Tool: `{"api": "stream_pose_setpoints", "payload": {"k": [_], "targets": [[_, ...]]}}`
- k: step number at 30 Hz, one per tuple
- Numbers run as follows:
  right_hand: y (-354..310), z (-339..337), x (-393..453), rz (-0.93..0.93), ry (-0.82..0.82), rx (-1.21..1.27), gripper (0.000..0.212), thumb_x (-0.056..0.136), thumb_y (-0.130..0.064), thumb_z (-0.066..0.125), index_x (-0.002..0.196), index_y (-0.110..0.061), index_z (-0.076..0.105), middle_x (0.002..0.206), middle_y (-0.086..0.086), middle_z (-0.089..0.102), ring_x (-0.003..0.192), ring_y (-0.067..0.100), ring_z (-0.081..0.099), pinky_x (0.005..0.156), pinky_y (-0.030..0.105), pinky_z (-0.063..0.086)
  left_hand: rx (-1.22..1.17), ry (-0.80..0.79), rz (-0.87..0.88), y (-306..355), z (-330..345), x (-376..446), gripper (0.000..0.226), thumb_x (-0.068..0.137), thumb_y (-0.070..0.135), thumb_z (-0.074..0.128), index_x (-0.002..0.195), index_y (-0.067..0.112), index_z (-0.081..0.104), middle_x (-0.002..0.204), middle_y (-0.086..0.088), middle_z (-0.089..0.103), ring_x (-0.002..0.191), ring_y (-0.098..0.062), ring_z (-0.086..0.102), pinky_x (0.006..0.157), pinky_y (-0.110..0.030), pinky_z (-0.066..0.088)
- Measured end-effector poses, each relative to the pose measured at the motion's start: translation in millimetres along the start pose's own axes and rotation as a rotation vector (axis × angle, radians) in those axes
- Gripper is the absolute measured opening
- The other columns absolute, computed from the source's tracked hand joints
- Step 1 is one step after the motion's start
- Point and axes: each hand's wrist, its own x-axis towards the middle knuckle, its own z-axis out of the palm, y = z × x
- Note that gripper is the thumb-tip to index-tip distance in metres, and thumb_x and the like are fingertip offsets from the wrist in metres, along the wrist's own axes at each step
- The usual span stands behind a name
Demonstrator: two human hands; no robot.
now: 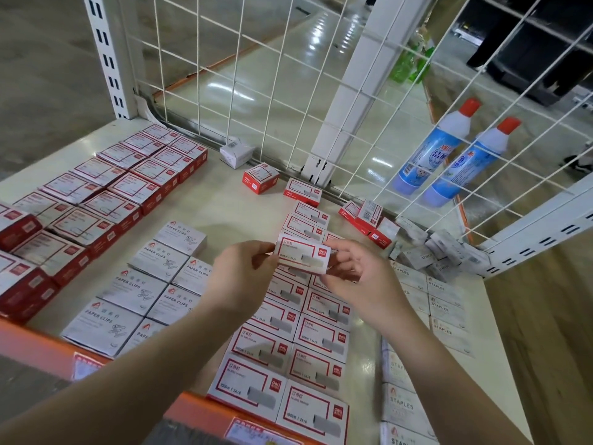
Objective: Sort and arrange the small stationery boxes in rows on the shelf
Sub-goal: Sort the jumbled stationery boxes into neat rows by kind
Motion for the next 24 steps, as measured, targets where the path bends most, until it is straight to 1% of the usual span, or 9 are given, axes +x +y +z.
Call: {"api": "stream_pose_setpoints", "payload": {"k": [2, 5, 9, 11, 16, 18, 20, 22, 24], "targets": [[2.6, 1.6, -0.1, -0.008, 0.028, -0.056, 0.049, 0.08, -0.009, 0.07, 0.122, -0.03, 0.055, 0.102, -0.014, 0.062, 0.092, -0.004, 0.057, 0.08, 0.012, 0.049, 0.02, -0.01, 0.031, -1.0, 1.6, -1.8, 0.027, 0.094, 0.018, 0.051, 0.119, 0.018, 0.06, 0.083, 0.014, 0.063, 0.077, -0.003, 0.063, 0.063, -0.016, 0.054], [4.6, 0.9, -1.2, 0.001, 0.055, -0.066, 0.052, 0.081, -0.008, 0.068, 0.126, -0.029, 0.053, 0.107, -0.011, 0.062, 0.097, 0.0, 0.057, 0.086, 0.015, 0.047, 0.064, -0.034, 0.077, -0.9, 4.1, -4.3, 0.032, 0.093, 0.017, 0.052, 0.124, 0.021, 0.057, 0.094, 0.011, 0.064, 0.086, -0.005, 0.062, 0.068, -0.012, 0.052], [6.4, -0.9, -4.4, 0.015, 0.059, -0.051, 0.05, 0.082, -0.008, 0.068, 0.126, -0.028, 0.054, 0.107, -0.011, 0.062, 0.097, 0.001, 0.057, 0.083, 0.013, 0.046, 0.092, -0.033, 0.099, -0.8, 6.2, -4.6, 0.034, 0.093, 0.017, 0.052, 0.126, 0.019, 0.056, 0.105, 0.006, 0.067, 0.092, -0.008, 0.062, 0.072, -0.015, 0.052], [6.5, -1.3, -5.7, 0.014, 0.06, -0.048, 0.05, 0.082, -0.007, 0.068, 0.125, -0.027, 0.055, 0.105, -0.013, 0.062, 0.097, 0.001, 0.057, 0.083, 0.012, 0.045, 0.109, -0.037, 0.11, -0.9, 7.3, -4.8, 0.033, 0.093, 0.016, 0.052, 0.125, 0.019, 0.056, 0.105, 0.005, 0.067, 0.091, -0.008, 0.062, 0.071, -0.013, 0.051], [7.6, -3.4, -7.2, 0.011, 0.046, -0.055, 0.05, 0.082, -0.009, 0.067, 0.126, -0.029, 0.054, 0.097, -0.019, 0.058, 0.093, -0.004, 0.055, 0.084, 0.011, 0.045, 0.145, -0.042, 0.107, -0.6, 7.1, -2.3, 0.034, 0.093, 0.017, 0.052, 0.127, 0.017, 0.055, 0.101, 0.007, 0.065, 0.092, -0.008, 0.06, 0.079, -0.019, 0.051], [11.3, -4.5, -6.7, 0.027, 0.056, -0.055, 0.048, 0.083, -0.012, 0.067, 0.126, -0.028, 0.054, 0.1, -0.018, 0.059, 0.094, -0.004, 0.055, 0.084, 0.011, 0.045, 0.186, -0.05, 0.112, 0.0, 7.4, -0.2, 0.035, 0.093, 0.017, 0.052, 0.128, 0.018, 0.054, 0.1, 0.008, 0.061, 0.091, -0.007, 0.057, 0.08, -0.018, 0.047], [16.2, -7.1, -5.0, 0.049, 0.084, -0.057, 0.045, 0.083, -0.014, 0.067, 0.124, -0.027, 0.056, 0.103, -0.015, 0.061, 0.094, -0.005, 0.055, 0.078, 0.008, 0.043, 0.25, -0.073, 0.13, 2.3, 9.1, 1.4, 0.036, 0.093, 0.018, 0.051, 0.129, 0.019, 0.052, 0.109, 0.007, 0.06, 0.095, -0.007, 0.054, 0.08, -0.016, 0.044], [19.9, -10.9, -3.0, 0.067, 0.115, -0.044, 0.04, 0.084, -0.014, 0.066, 0.12, -0.029, 0.057, 0.098, -0.018, 0.06, 0.089, -0.01, 0.054, 0.071, 0.005, 0.042, 0.324, -0.1, 0.15, 6.4, 10.9, 2.1, 0.036, 0.094, 0.02, 0.051, 0.13, 0.021, 0.051, 0.122, 0.005, 0.055, 0.104, -0.01, 0.053, 0.084, -0.018, 0.044], [23.5, -15.8, 0.2, 0.089, 0.138, -0.05, 0.04, 0.085, -0.015, 0.066, 0.12, -0.031, 0.055, 0.094, -0.019, 0.058, 0.086, -0.011, 0.052, 0.072, 0.006, 0.041, 0.419, -0.129, 0.189, 10.1, 12.0, 3.5, 0.036, 0.095, 0.021, 0.048, 0.131, 0.023, 0.05, 0.13, 0.007, 0.05, 0.115, -0.012, 0.049, 0.087, -0.019, 0.043]]}}
